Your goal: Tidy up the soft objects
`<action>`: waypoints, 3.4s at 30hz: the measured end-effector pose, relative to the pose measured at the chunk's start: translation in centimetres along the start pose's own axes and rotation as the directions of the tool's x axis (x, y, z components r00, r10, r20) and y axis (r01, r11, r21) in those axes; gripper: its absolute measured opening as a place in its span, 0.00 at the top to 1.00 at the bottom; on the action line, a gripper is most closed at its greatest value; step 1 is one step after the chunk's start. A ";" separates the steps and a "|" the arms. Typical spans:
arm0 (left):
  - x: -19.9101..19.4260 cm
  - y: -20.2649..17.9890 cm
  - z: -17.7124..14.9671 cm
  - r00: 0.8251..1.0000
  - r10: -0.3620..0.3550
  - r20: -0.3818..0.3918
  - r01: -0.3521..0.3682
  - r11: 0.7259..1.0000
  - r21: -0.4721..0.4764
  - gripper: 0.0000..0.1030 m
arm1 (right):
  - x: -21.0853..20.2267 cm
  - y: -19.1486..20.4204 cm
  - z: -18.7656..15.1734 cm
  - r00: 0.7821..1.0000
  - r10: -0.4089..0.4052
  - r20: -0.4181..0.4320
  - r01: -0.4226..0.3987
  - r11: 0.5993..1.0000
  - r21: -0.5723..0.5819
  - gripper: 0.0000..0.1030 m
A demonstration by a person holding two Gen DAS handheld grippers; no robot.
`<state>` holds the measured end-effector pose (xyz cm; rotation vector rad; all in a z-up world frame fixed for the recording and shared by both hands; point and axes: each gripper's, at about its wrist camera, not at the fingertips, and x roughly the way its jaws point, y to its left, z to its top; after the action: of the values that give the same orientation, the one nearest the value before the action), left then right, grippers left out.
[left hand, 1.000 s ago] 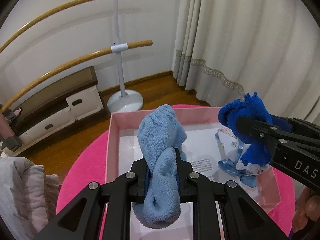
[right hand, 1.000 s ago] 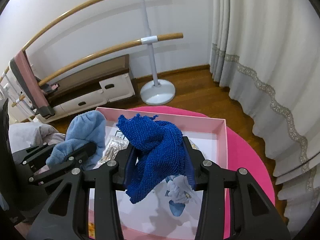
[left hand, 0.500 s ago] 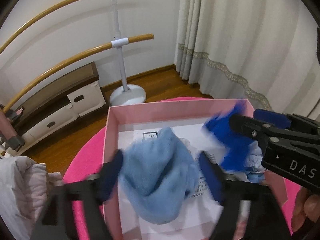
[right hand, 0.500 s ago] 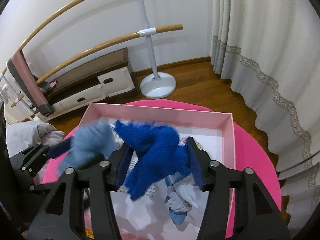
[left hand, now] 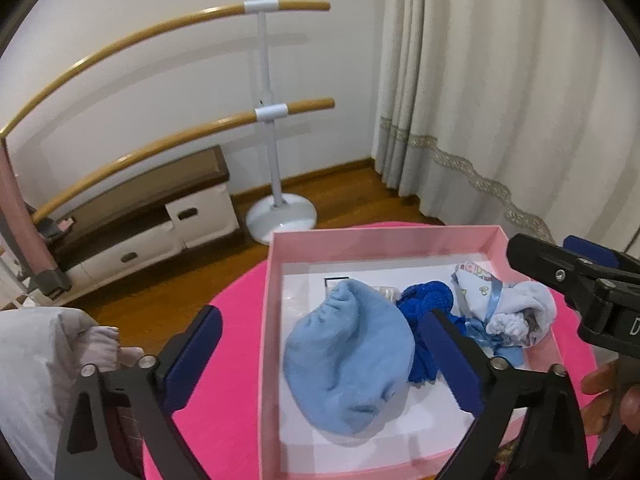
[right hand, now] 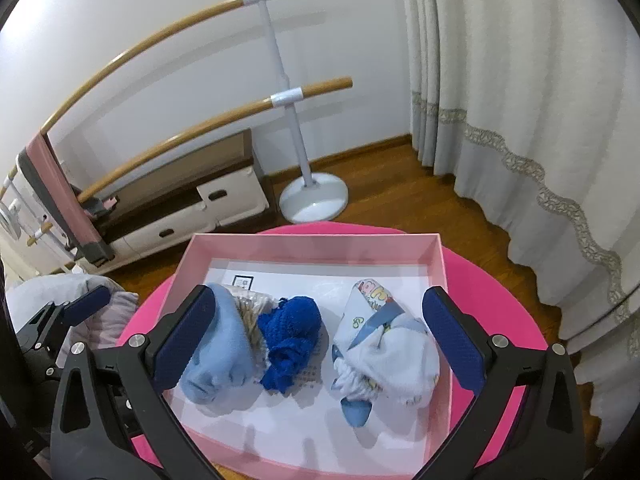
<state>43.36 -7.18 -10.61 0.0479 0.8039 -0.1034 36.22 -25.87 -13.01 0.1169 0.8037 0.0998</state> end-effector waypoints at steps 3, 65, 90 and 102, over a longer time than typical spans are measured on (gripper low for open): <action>-2.0 -0.1 -1.1 0.999 0.020 0.031 -0.020 1.000 0.004 0.00 | -1.7 0.4 -0.5 1.000 0.000 0.028 0.001 1.000 -0.004 0.00; -33.7 -4.8 -27.6 0.959 0.083 0.272 -0.076 0.996 -0.036 0.00 | -28.4 3.7 -21.2 0.910 -0.145 0.388 0.149 0.989 0.020 0.00; -30.0 -3.0 -28.1 0.965 0.091 0.245 -0.071 0.993 -0.089 0.00 | -27.6 2.5 -21.3 0.917 -0.164 0.365 0.158 0.986 0.046 0.00; -21.7 -4.6 -28.5 0.994 0.051 0.091 -0.048 0.998 -0.036 0.00 | -22.4 -0.8 -22.1 0.954 -0.185 0.237 0.168 0.981 0.092 0.00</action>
<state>7.51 -7.79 -14.74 0.0311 0.7114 -0.0444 4.85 -28.20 -12.38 0.1215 0.5681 -0.1115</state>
